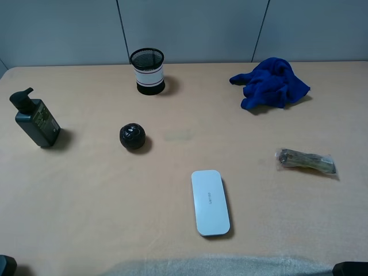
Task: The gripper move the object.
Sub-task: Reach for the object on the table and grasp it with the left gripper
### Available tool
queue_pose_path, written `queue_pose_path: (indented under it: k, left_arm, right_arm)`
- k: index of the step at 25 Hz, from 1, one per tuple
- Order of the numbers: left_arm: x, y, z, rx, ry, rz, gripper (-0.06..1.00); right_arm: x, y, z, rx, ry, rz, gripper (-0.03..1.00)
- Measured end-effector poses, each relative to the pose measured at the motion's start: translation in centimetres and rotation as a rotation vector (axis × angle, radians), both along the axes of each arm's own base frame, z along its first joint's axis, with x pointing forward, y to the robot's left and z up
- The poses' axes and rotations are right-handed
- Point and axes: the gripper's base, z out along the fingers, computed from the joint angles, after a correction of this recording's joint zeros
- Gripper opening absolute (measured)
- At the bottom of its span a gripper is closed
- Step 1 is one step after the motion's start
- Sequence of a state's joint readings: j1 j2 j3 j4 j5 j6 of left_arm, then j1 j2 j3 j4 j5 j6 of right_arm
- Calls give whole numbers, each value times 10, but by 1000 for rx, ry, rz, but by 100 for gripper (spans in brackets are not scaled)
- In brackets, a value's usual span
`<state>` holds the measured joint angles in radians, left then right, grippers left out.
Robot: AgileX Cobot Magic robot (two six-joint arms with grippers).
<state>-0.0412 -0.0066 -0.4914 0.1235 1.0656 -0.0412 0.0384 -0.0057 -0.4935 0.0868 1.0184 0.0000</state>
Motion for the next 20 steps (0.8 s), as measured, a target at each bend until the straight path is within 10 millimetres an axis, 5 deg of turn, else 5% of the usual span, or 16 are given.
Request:
queue_pose_path:
  k: [20]
  left_arm:
    - [0, 0, 0, 2, 0, -1, 93]
  right_arm:
    - [0, 0, 0, 0, 1, 0, 69]
